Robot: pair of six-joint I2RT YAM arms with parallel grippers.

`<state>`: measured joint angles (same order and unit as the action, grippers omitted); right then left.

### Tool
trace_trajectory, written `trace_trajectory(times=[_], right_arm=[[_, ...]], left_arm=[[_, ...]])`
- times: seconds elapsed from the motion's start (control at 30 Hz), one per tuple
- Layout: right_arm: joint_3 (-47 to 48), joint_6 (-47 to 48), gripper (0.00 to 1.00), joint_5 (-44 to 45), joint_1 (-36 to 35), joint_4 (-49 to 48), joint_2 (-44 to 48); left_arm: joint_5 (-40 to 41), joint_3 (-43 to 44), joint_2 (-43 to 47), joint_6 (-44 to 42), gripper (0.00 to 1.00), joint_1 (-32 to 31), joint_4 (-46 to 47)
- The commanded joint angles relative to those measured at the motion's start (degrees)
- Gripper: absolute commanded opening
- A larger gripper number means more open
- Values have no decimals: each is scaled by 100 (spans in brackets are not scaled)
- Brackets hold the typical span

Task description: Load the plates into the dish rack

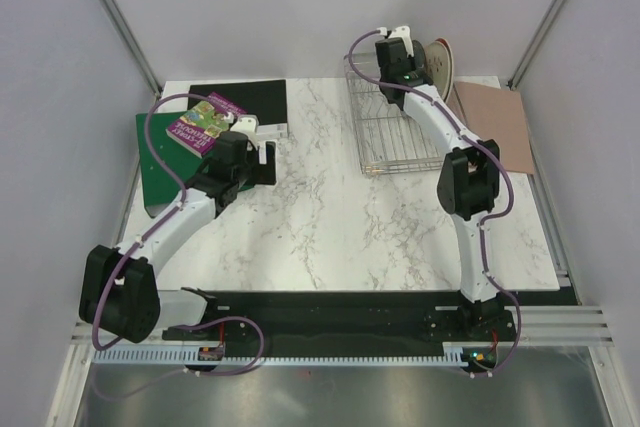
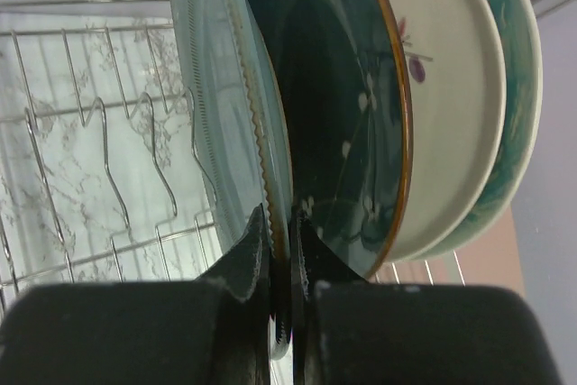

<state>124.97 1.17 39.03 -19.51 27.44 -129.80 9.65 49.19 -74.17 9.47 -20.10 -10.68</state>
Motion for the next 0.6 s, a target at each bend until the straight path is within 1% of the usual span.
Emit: trace_trajectory(times=[0.0,0.07,0.13,0.17,0.2,0.27,0.4,0.57], right_arm=[[450,-266,0,53,-9,-538,69],[380,-249,1,-113,0,-486,16],[318,-214,18,-263,-9,-380,33],[266,-214,37,-386,-9,-354,86],[213,-214,46,-457,-9,-336,225],[46,-196,62,-554,-18,-327,410],[-183,-161,68,-624,-79,-301,981],[-552,-161,70,-624,-229,-231,1553]], left_arm=[[-165,-59,43,-16,100,67,31],[-279,-67,52,-16,100,94,31],[-367,-67,61,-25,100,94,13],[-393,-59,96,-25,100,102,13],[-420,-76,122,-25,100,103,22],[-508,-111,218,-25,100,129,22],[-683,-234,438,45,100,225,39],[-939,-445,728,212,100,471,145]])
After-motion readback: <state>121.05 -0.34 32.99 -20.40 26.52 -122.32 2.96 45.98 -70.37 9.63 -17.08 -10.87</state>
